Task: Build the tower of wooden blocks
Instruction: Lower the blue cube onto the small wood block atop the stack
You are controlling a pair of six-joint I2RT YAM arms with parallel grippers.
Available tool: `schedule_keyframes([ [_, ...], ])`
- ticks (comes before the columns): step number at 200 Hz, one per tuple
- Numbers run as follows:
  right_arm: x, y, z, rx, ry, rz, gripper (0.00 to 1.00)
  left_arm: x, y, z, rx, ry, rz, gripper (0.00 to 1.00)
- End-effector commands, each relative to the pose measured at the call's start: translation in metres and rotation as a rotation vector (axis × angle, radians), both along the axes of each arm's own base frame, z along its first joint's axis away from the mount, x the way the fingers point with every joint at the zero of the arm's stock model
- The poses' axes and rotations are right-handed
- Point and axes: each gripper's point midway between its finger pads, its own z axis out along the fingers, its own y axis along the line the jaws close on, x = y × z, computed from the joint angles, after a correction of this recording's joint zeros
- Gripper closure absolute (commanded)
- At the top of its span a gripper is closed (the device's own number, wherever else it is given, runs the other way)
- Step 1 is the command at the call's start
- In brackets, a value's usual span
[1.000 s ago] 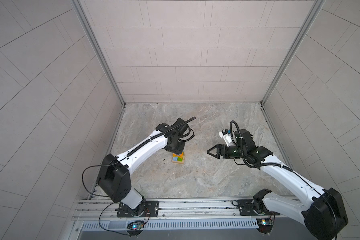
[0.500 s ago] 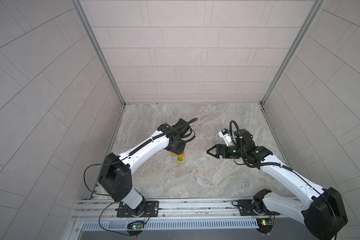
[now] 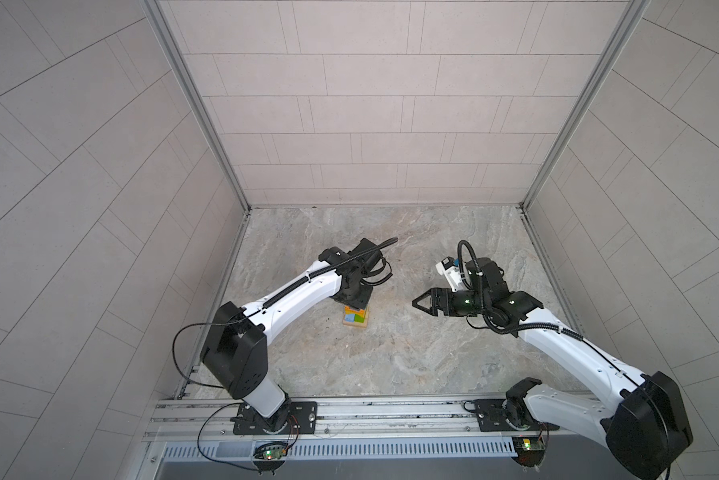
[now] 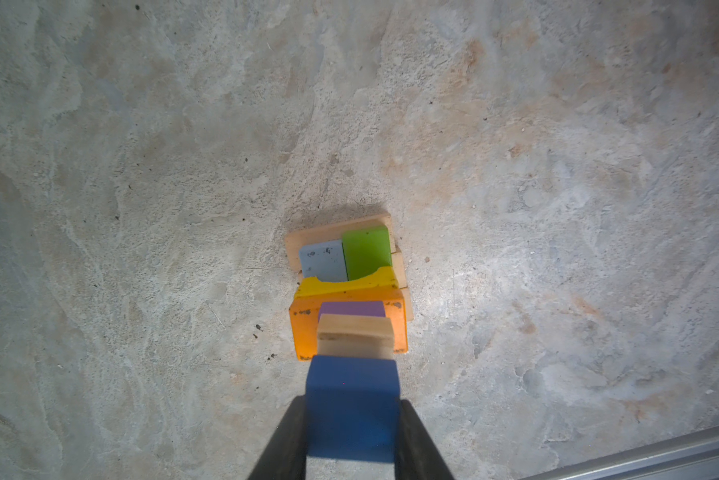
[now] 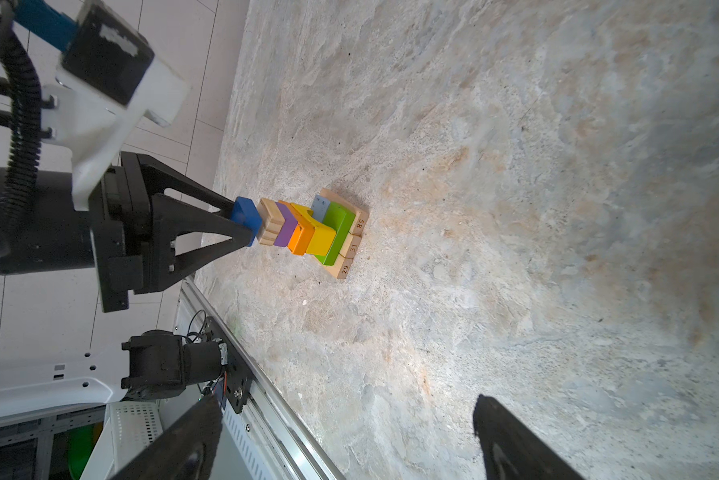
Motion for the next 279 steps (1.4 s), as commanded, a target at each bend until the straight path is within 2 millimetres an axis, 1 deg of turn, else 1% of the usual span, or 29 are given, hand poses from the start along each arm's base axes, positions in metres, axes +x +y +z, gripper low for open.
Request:
schedule_keyframes([
  [1, 0.003, 0.003, 0.011, 0.006, -0.024, 0.007, 0.05, 0.005, -0.003, 0.006, 0.005, -0.022, -0.013, 0.7],
  [98, 0.002, 0.002, 0.009, 0.002, -0.02, 0.007, 0.05, 0.004, -0.006, 0.006, 0.0, -0.026, -0.018, 0.7],
  [150, 0.001, 0.001, 0.009, 0.001, -0.02, 0.008, 0.05, 0.003, -0.005, 0.001, 0.009, -0.017, -0.017, 0.7],
  [279, 0.001, 0.001, 0.006, -0.001, -0.015, 0.008, 0.05, 0.002, -0.003, -0.005, 0.026, -0.01, -0.011, 0.7],
])
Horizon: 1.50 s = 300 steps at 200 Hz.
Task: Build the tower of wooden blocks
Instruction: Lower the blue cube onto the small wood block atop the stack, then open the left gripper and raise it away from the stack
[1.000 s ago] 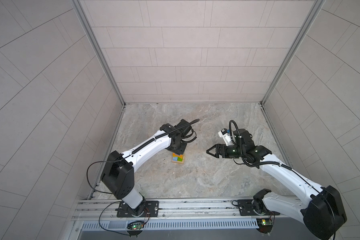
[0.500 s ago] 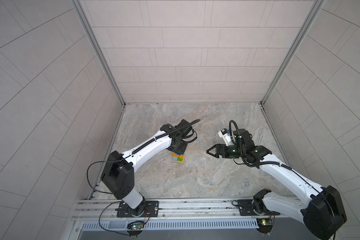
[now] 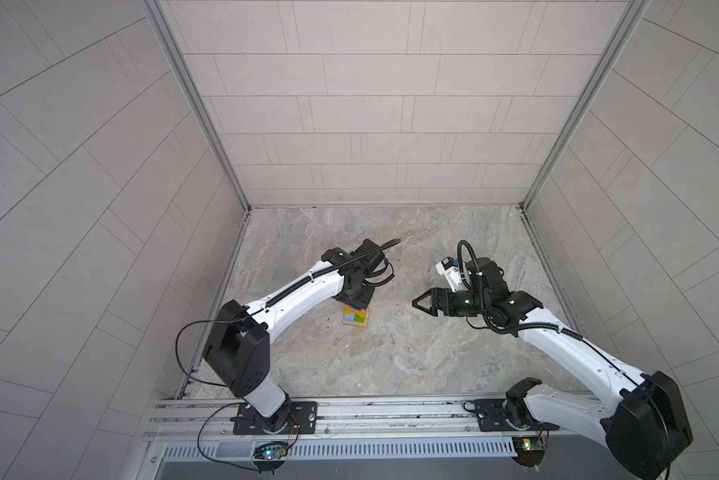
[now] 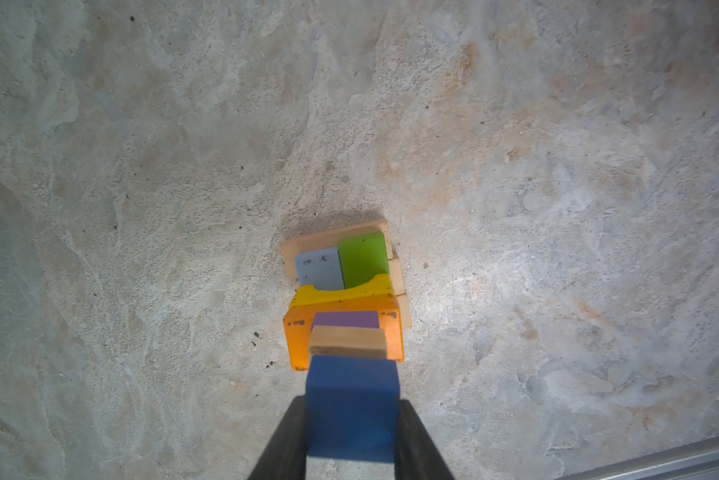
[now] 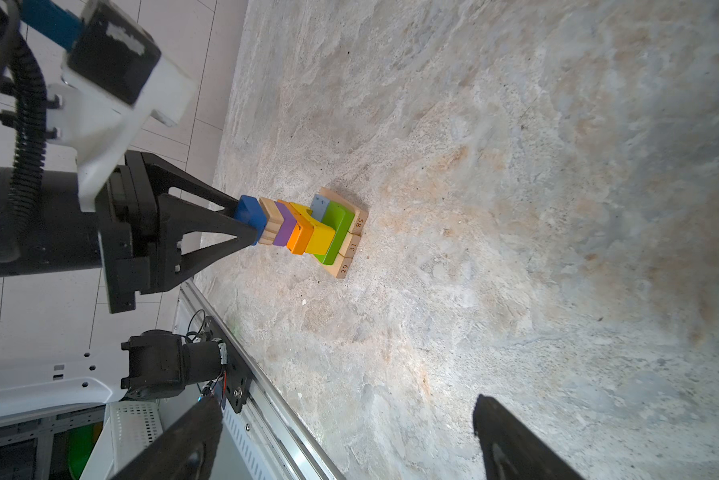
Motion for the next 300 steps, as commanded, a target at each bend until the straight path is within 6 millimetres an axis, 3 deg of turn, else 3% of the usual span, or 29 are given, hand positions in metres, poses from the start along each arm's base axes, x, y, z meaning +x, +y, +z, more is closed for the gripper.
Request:
schedule_keyframes([
  [1, 0.001, 0.001, 0.006, -0.001, -0.017, 0.009, 0.05, 0.0, 0.002, -0.002, 0.021, -0.002, 0.0, 0.7],
  [47, 0.001, 0.001, 0.006, -0.001, -0.017, 0.009, 0.05, 0.0, 0.003, -0.002, 0.019, -0.009, 0.008, 0.63],
  [168, -0.001, 0.001, 0.004, -0.004, -0.013, 0.012, 0.05, 0.001, 0.002, 0.0, 0.008, -0.018, 0.012, 0.56],
  [225, -0.001, 0.005, 0.006, 0.002, -0.009, 0.029, 0.05, 0.005, 0.003, 0.025, -0.029, -0.092, 0.023, 0.27],
  [233, -0.001, 0.005, 0.006, -0.001, -0.01, 0.028, 0.05, 0.006, 0.002, 0.03, -0.034, -0.103, 0.021, 0.22],
  [246, 0.0, 0.005, 0.006, -0.002, -0.013, 0.028, 0.05, 0.007, 0.002, 0.04, -0.047, -0.121, 0.019, 0.01],
  [276, 0.006, 0.004, 0.008, -0.022, -0.032, 0.023, 0.04, 0.007, -0.002, 0.06, -0.101, -0.163, 0.0, 0.0],
  [300, 0.011, -0.004, 0.012, -0.098, -0.07, 0.019, 0.03, 0.013, 0.009, 0.078, -0.092, -0.252, 0.024, 0.0],
])
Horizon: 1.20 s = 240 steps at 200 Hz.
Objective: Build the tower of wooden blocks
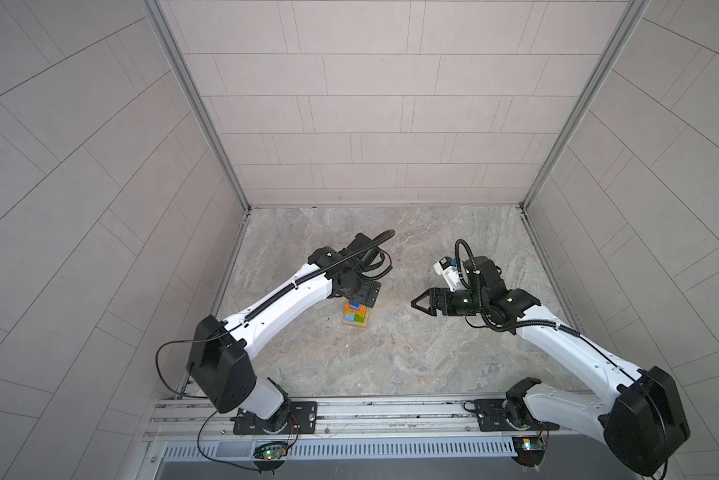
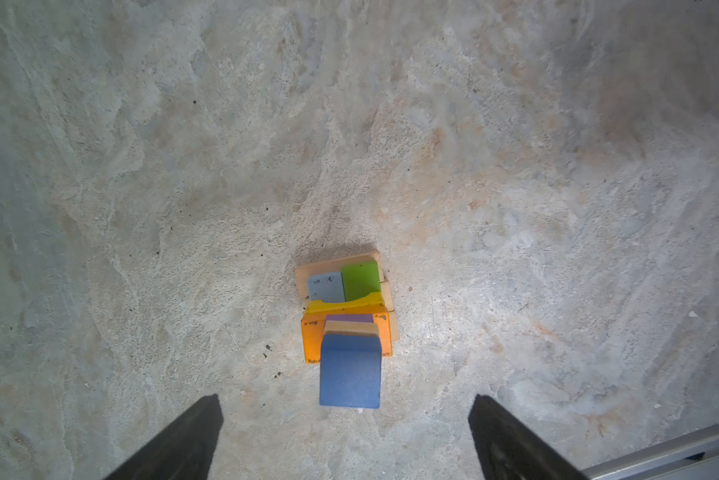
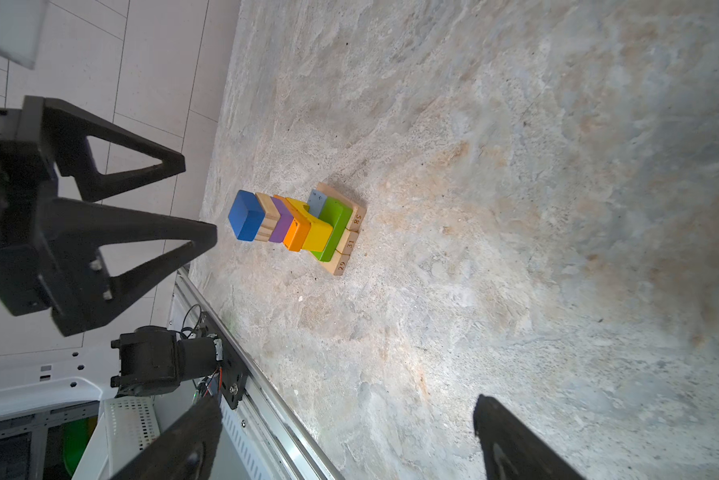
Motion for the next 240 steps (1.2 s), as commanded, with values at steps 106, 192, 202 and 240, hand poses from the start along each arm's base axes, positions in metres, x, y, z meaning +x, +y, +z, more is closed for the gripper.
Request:
schedule_keyframes([
  [106, 0.071, -0.086, 0.05, -0.471, -0.372, -0.281, 0.01, 0.063, 0.105, 0.061, -0.112, -0.396, 0.263, 0.0],
  [192, 0.105, -0.194, 0.034, -0.788, -0.436, -0.615, 0.01, 0.1, 0.197, 0.004, -0.068, -0.576, 0.536, 0.0],
  [202, 0.107, -0.203, 0.03, -0.819, -0.443, -0.646, 0.01, 0.103, 0.202, -0.005, -0.082, -0.586, 0.54, 0.0],
  [240, 0.111, -0.231, 0.015, -0.914, -0.505, -0.768, 0.0, 0.102, 0.238, -0.035, -0.007, -0.598, 0.609, 0.01],
])
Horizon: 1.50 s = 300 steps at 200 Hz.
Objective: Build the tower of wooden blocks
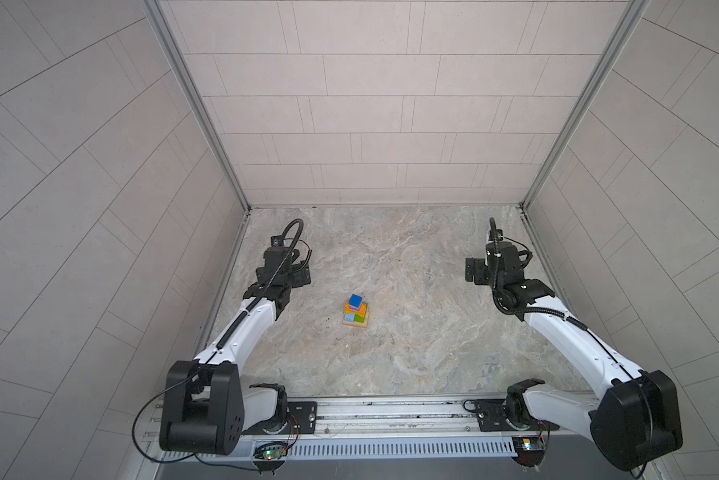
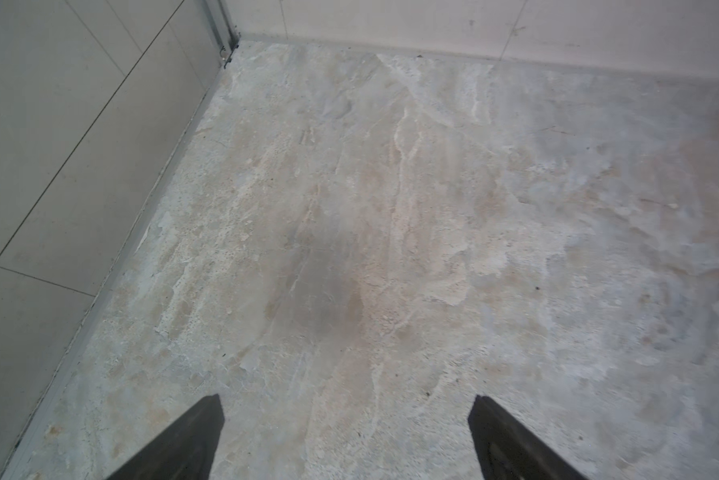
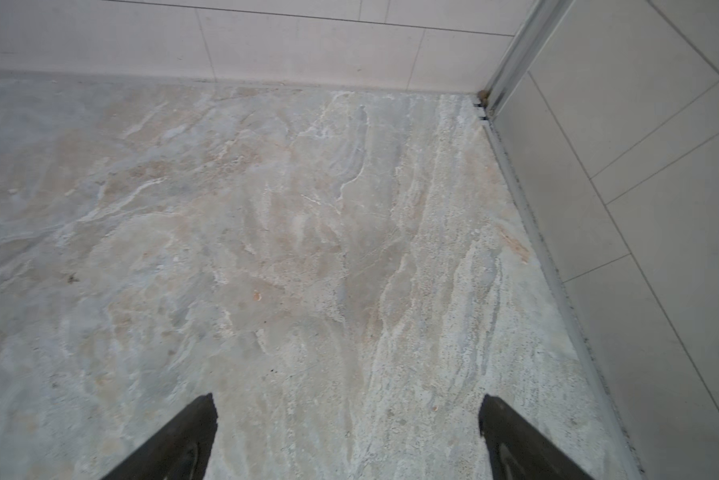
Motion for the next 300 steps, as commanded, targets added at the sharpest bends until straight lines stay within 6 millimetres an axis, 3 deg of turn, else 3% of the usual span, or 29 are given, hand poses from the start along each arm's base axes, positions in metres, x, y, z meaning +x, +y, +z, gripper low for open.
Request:
schedule_keyframes([
  [1, 0.008, -0.023, 0.003, -0.093, -0.103, -0.085, 0.01, 0.014, 0.018, 0.009, 0.033, -0.102, 0.038, 0.01],
  [27, 0.01, -0.024, -0.024, -0.117, -0.154, -0.05, 0.0, 0.017, 0.023, 0.0, 0.052, -0.171, 0.02, 0.01],
  [46, 0.008, -0.031, -0.035, -0.141, -0.163, -0.065, 0.0, 0.021, 0.009, -0.002, 0.054, -0.289, -0.079, 0.02],
  [114, 0.006, -0.056, -0.044, -0.27, -0.272, -0.163, 0.0, 0.025, 0.008, -0.029, 0.036, -0.367, -0.067, 0.01],
  [136, 0.006, -0.059, -0.055, -0.254, -0.268, -0.166, 0.0, 0.021, 0.011, -0.036, 0.037, -0.395, -0.048, 0.01],
  [165, 0.005, -0.059, -0.052, -0.158, -0.347, -0.177, 0.0, 0.024, 0.016, -0.041, 0.045, -0.376, -0.023, 0.02],
  [184, 0.0, -0.069, -0.068, -0.068, -0.404, -0.185, 0.01, 0.029, 0.018, -0.044, 0.047, -0.344, -0.013, 0.02],
  [205, -0.004, -0.067, -0.074, -0.066, -0.489, -0.163, 0.0, 0.03, 0.018, -0.045, 0.05, -0.338, -0.012, 0.02],
  [221, 0.007, -0.057, -0.076, -0.06, -0.422, -0.105, 0.0, 0.031, 0.018, -0.046, 0.052, -0.335, -0.01, 0.0],
  [242, 0.029, -0.024, -0.084, -0.096, -0.333, 0.093, 0.05, 0.031, 0.017, -0.045, 0.057, -0.333, -0.013, 0.0],
  [253, 0.035, -0.02, -0.085, -0.11, -0.32, 0.107, 0.05, 0.031, 0.017, -0.045, 0.058, -0.335, -0.016, 0.0],
  [268, 0.034, -0.044, -0.087, -0.115, -0.274, -0.055, 0.01, 0.03, 0.016, -0.044, 0.06, -0.337, -0.018, 0.0],
  [300, 0.028, -0.053, -0.084, -0.108, -0.307, -0.103, 0.01, 0.029, 0.015, -0.043, 0.058, -0.35, -0.025, 0.0],
])
